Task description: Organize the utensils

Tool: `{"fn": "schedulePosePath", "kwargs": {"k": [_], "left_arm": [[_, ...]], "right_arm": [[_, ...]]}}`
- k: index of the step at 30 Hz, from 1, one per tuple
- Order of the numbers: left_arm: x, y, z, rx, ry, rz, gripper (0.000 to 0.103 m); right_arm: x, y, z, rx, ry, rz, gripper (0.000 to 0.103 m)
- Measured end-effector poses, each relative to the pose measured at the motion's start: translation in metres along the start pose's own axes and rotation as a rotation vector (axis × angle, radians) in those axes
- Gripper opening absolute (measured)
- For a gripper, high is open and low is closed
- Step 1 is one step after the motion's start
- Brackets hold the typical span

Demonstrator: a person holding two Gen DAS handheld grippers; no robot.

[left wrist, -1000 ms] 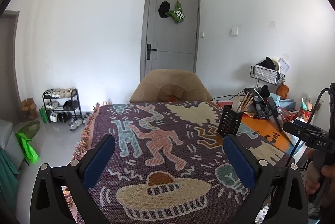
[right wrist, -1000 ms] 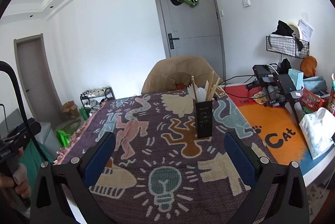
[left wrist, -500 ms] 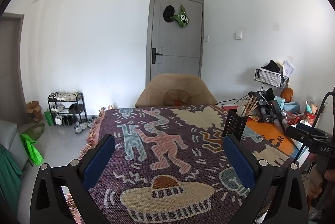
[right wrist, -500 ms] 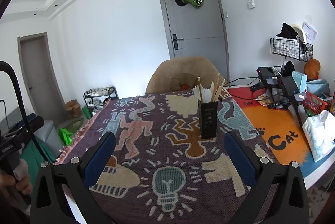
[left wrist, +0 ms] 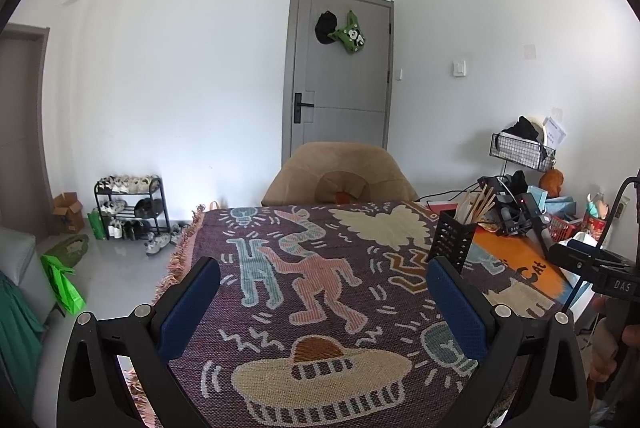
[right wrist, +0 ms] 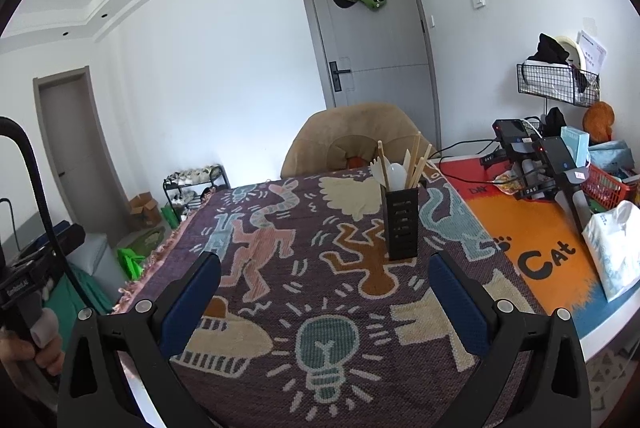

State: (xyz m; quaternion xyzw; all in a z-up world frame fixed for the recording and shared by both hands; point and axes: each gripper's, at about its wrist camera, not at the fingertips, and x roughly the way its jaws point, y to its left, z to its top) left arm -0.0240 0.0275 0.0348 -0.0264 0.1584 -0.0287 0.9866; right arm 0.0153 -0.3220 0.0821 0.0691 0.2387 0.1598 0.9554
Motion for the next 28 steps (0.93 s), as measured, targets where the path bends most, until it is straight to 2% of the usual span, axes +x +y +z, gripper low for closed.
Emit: {"fn": "schedulePosePath", "kwargs": {"k": [28], "left_arm": [[-0.0031,-0.0052,0.0033,0.022,-0.025,0.005,0.103]], "right_arm": [[0.0000,0.0004,0.0000,-0.010,-0.002,-0.008,0.103]]}}
